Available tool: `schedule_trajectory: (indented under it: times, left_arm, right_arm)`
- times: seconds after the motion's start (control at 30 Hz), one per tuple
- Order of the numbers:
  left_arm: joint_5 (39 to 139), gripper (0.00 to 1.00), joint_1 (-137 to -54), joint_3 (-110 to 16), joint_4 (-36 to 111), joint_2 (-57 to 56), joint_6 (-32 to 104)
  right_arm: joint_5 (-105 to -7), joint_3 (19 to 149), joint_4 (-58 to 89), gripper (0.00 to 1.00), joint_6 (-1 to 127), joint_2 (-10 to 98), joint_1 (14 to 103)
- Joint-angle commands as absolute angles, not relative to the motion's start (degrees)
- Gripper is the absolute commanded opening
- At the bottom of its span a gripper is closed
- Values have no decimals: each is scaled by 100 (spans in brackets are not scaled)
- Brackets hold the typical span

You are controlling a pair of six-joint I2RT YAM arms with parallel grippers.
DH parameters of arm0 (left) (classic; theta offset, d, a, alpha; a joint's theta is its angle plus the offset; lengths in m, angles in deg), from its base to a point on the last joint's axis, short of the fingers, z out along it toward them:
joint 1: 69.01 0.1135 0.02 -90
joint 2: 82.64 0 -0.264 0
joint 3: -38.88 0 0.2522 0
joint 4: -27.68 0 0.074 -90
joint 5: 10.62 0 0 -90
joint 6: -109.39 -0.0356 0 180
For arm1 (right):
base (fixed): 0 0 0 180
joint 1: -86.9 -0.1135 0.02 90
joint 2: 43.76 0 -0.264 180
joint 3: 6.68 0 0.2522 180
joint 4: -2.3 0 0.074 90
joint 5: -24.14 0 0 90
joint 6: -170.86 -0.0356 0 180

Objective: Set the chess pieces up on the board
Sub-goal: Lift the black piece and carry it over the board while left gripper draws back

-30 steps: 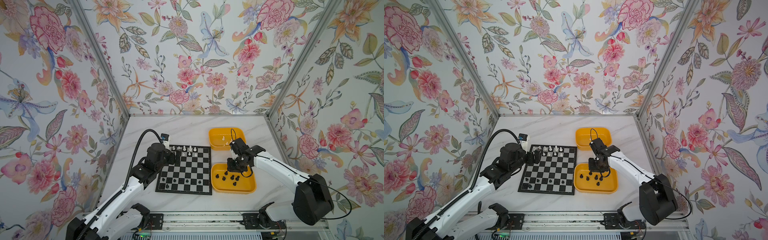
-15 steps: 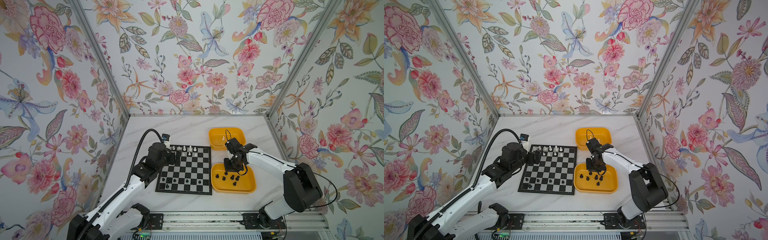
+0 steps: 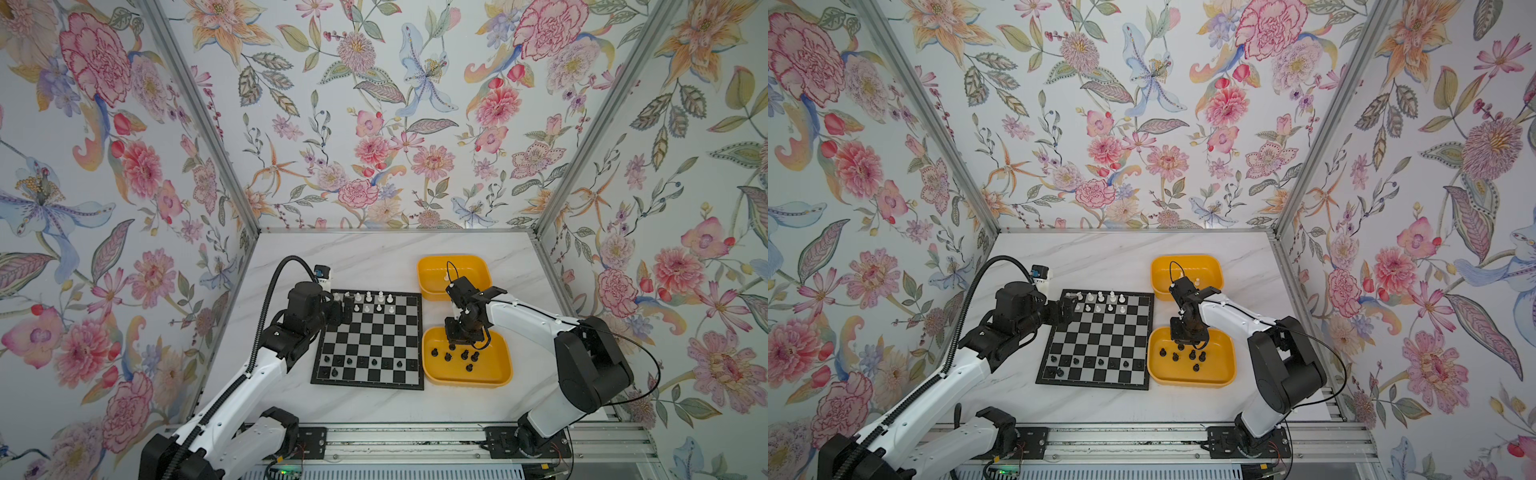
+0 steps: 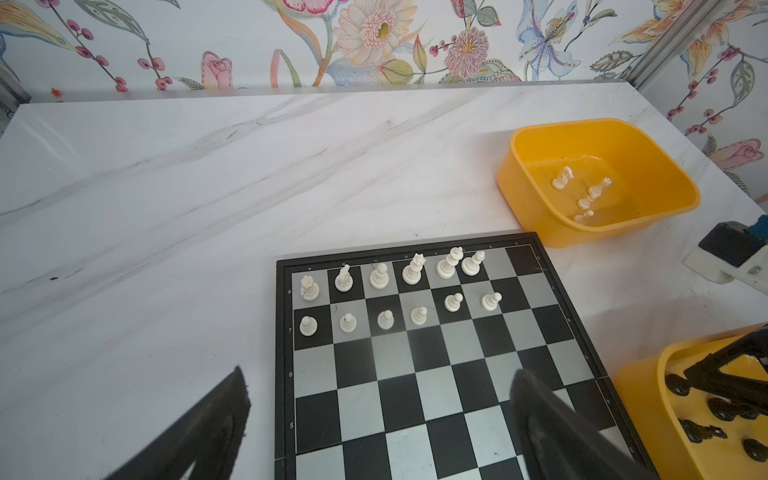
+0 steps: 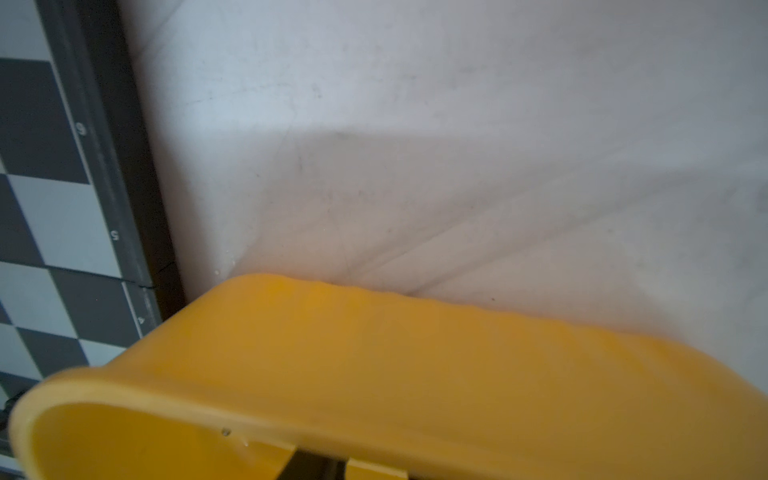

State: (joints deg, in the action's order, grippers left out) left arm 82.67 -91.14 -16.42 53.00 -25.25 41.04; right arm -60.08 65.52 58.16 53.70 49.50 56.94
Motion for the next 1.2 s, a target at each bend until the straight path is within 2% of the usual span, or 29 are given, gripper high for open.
schedule_trajectory:
  times: [0.0, 0.83, 1.17]
  left_arm:
    - [8490, 100, -8970, -1636, 5367, -2516, 4020]
    - [8782, 100, -8450, -1355, 5313, -2654, 4127]
    - [8449, 99, -8243, -1434, 5671, -2576, 4242]
  right_arm:
    - [-6033, 6663, 5807, 23, 5422, 5031, 5647]
    - [-6068, 6629, 5745, 12, 5416, 5161, 5620]
    - [-6360, 7177, 6364, 11, 5551, 4885, 5536]
